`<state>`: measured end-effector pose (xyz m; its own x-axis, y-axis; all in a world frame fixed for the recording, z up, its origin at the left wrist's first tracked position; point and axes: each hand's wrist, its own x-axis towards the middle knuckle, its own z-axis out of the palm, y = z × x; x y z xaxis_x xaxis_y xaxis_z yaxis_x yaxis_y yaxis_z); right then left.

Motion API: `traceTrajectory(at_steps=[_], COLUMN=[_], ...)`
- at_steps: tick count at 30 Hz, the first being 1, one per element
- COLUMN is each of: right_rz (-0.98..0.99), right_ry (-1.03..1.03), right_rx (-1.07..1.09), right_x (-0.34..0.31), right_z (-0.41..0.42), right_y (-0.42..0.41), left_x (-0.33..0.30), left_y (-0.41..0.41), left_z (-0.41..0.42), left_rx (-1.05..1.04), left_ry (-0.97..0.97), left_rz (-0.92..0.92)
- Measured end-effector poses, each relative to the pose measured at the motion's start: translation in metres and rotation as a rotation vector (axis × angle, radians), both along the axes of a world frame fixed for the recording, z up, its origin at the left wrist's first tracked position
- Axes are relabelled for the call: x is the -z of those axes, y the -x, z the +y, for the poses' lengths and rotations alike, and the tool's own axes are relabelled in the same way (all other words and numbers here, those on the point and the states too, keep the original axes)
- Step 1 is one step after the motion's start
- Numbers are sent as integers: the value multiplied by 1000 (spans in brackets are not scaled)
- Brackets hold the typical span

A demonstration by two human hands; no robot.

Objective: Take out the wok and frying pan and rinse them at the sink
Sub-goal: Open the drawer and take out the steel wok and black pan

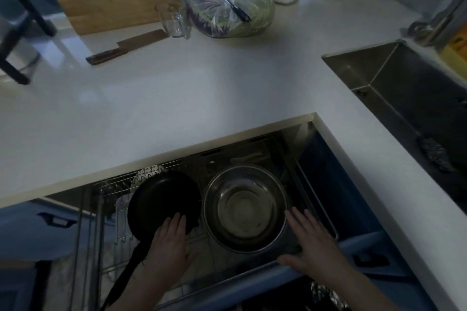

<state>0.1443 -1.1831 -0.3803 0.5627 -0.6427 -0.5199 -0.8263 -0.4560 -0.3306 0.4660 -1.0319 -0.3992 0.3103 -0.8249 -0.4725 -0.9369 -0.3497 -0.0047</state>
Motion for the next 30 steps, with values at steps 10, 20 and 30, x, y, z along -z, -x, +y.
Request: traceTrajectory(at_steps=[10,20,30], right_rz=[42,15,-268], right_ry=[-60,22,-194], right_rx=[-52,-204,93], right_x=[0,65,100], right_z=[-49,-122,-140], right_y=[-5,-34,-55], left_x=[13,49,103], left_y=[-7,-26,-42], left_z=[-22,-69,-84], left_rx=[92,139,115], left_ry=[-1,77,90], left_rz=[-4,147,299])
